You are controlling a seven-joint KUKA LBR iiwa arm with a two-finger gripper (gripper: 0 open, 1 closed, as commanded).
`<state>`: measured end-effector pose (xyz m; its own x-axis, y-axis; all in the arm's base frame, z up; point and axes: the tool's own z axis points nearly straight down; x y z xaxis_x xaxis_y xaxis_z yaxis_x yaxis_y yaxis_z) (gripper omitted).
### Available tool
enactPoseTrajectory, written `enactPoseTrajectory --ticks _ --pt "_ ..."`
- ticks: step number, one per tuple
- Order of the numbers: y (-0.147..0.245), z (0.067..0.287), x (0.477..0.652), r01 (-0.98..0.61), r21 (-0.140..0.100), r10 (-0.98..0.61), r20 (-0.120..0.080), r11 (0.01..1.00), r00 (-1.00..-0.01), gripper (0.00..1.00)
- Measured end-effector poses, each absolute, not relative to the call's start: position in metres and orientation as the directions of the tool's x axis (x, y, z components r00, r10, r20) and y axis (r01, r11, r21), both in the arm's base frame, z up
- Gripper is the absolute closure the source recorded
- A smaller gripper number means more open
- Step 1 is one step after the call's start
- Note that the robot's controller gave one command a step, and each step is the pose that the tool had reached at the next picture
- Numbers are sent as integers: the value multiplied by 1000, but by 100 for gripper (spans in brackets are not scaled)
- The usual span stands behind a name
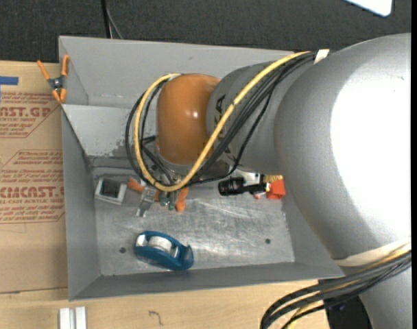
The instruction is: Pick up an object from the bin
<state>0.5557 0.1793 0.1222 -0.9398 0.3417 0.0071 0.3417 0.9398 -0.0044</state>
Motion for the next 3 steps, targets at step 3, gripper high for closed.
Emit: enactPoseTrajectory --ticks 3 --pt "172 193 564 288 -3 288 5 958 -958 100"
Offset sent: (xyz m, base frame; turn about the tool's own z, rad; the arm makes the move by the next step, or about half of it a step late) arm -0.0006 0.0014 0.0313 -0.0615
